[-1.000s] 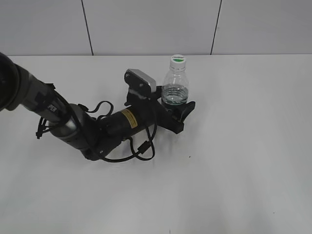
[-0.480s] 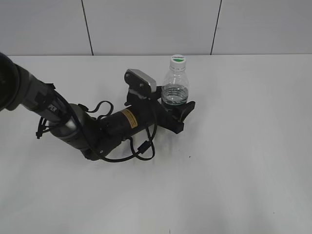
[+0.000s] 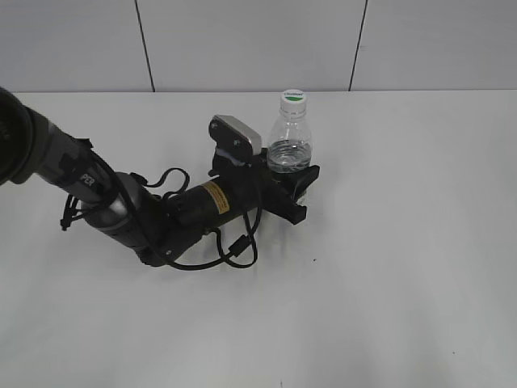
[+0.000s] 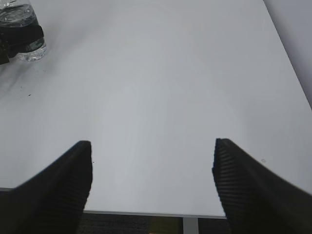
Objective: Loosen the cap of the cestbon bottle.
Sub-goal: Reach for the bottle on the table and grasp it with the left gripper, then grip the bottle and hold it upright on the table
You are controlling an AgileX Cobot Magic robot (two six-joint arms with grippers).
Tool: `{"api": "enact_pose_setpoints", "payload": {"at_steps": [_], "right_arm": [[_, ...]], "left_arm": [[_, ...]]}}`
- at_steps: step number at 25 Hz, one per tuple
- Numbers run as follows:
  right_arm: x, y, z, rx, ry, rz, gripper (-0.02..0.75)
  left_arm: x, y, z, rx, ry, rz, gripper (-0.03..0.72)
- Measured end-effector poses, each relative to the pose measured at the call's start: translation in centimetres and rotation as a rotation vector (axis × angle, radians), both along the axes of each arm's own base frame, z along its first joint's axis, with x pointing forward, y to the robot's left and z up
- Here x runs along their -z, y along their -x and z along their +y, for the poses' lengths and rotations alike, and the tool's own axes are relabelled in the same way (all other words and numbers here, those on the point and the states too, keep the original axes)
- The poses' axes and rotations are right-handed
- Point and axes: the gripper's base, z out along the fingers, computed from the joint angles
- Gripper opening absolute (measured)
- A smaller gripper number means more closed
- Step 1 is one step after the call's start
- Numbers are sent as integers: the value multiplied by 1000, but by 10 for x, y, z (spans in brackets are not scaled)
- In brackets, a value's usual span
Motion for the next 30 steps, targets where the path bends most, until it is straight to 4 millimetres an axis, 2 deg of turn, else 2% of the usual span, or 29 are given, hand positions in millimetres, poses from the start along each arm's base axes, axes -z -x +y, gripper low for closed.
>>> {"api": "enact_pose_setpoints", "payload": {"at_steps": [11,16,20,24,27,30], "right_arm": [[0,0,0,0,0,0,587],[0,0,0,0,0,0,587],[0,0,0,0,0,0,587],[0,0,0,0,0,0,587],[0,0,0,0,0,0,587],[0,0,0,0,0,0,587]], "left_arm": [[-5,1,-1,12,48,-35,402],[-9,17,6,71,18,-24,402],[-29,30,21,112,-3,-38,402],[-46,38,47,177,-41,-70,402],[-48,46,67,256,-78,-45,402],[-49,55,78,355,-118,-31,402]]}}
